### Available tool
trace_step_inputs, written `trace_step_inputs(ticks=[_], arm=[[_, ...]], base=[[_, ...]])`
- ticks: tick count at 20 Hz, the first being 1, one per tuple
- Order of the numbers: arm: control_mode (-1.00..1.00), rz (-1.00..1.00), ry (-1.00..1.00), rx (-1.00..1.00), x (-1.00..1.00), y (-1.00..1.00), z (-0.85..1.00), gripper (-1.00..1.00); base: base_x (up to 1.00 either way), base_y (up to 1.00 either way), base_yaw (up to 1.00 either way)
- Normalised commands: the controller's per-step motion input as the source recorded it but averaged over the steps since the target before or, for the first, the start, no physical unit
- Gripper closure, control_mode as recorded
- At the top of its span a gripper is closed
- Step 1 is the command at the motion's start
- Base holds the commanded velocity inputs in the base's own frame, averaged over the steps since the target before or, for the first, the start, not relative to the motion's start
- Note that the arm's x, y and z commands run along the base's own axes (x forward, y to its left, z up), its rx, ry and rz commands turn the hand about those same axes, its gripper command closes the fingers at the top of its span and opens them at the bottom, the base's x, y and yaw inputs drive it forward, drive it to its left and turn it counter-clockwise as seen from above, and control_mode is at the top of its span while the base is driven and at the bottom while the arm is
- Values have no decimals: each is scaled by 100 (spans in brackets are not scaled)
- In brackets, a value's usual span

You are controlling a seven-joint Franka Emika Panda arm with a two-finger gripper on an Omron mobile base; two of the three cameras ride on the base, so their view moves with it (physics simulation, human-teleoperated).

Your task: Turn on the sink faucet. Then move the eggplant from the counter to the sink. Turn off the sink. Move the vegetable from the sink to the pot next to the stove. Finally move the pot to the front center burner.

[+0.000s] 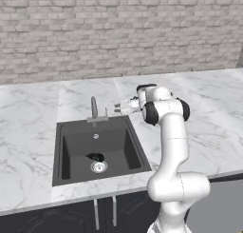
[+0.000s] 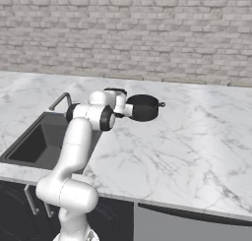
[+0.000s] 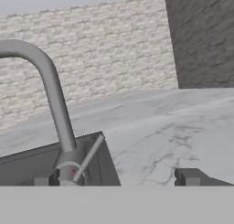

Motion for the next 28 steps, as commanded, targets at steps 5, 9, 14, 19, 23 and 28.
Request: trace_step_inputs(ticks=[5,9,14,19,23,28], arm=[[-100,-3,-13,1,-36,-55,15,-100],[-100,-10,-13,0,-67,-29,32,-100],[-100,-12,-1,0,-67,-8,26,-100],[-100,-18,0,0,-41,-1,42,-100],[-100,-19,0,-4,-28,0,70,-100],[-100,-17,0,-10,-25,0,68,-100]], base=[[0,0,0],[0,0,0],[0,0,0],[0,0,0],[0,0,0],[0,0,0]])
